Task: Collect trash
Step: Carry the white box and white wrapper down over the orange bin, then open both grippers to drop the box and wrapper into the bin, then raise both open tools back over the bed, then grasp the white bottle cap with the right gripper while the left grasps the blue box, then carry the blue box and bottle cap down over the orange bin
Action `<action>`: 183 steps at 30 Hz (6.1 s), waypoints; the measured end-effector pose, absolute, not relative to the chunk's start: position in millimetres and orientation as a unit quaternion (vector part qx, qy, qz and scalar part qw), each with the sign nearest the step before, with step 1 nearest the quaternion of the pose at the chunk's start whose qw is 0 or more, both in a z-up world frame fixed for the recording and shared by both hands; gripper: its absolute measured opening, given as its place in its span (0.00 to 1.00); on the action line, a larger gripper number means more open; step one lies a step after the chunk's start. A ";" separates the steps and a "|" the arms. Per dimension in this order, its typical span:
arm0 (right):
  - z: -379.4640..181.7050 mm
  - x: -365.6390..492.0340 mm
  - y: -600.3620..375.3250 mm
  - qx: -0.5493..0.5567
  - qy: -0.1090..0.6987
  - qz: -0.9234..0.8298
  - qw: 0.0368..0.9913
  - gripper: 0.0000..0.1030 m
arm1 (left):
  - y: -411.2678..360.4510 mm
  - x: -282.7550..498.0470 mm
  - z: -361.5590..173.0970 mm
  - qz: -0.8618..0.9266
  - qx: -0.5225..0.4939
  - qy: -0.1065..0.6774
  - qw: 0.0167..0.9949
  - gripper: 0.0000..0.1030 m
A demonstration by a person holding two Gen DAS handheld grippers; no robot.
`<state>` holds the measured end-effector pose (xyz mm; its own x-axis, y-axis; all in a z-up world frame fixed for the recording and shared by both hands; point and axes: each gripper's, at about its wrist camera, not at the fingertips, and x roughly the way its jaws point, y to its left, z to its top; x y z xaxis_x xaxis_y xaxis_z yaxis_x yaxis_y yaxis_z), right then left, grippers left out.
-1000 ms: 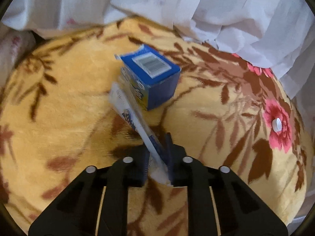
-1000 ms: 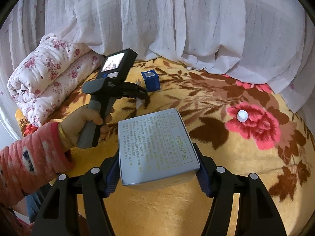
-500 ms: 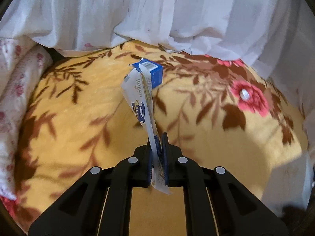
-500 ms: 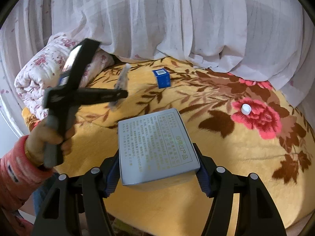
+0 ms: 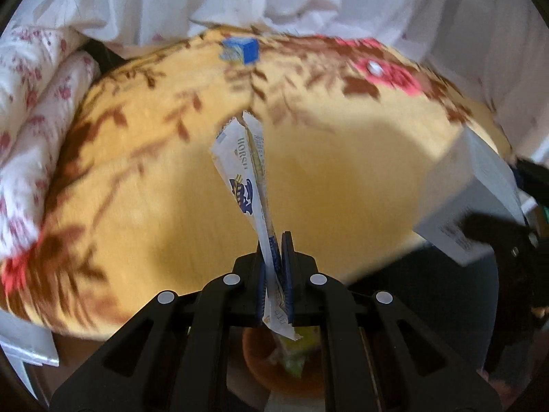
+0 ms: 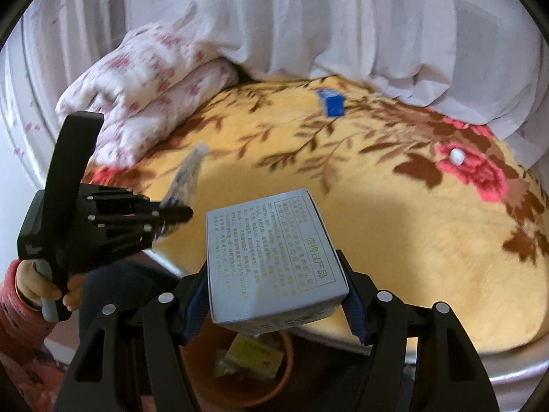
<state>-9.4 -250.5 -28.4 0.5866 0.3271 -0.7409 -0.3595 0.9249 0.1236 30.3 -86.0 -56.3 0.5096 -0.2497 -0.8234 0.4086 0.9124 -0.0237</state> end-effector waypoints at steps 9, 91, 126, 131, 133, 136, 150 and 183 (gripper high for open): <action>-91.6 -53.1 -212.1 -0.051 0.476 0.229 0.847 0.62 | -64.0 -39.9 -117.7 -0.213 0.086 0.517 0.825 0.08; -92.0 307.0 -474.1 0.108 0.416 -0.103 0.897 0.71 | -109.4 254.3 -55.2 -0.190 0.005 0.478 0.857 0.81; -87.5 304.3 -445.7 0.109 0.385 -0.025 0.916 0.31 | -169.6 436.2 -80.1 -0.114 -0.061 0.467 0.875 0.81; -88.5 303.9 -441.2 0.110 0.384 -0.012 0.917 0.31 | -170.9 453.6 -85.0 -0.086 -0.067 0.464 0.879 0.81; -86.8 303.6 -440.4 0.110 0.382 -0.008 0.917 0.31 | -169.5 456.1 -87.6 -0.079 -0.069 0.467 0.878 0.70; -80.6 300.6 -438.7 0.107 0.377 -0.006 0.920 0.31 | -168.3 453.9 -87.9 -0.078 -0.060 0.467 0.879 0.62; -10.9 218.1 -396.3 0.086 0.333 0.044 0.938 0.31 | -144.8 324.9 -14.4 -0.122 -0.009 0.410 0.904 0.58; -131.0 -47.4 -209.5 -0.016 0.507 0.212 0.835 0.31 | -55.6 -40.4 -151.8 -0.221 0.068 0.573 0.786 0.58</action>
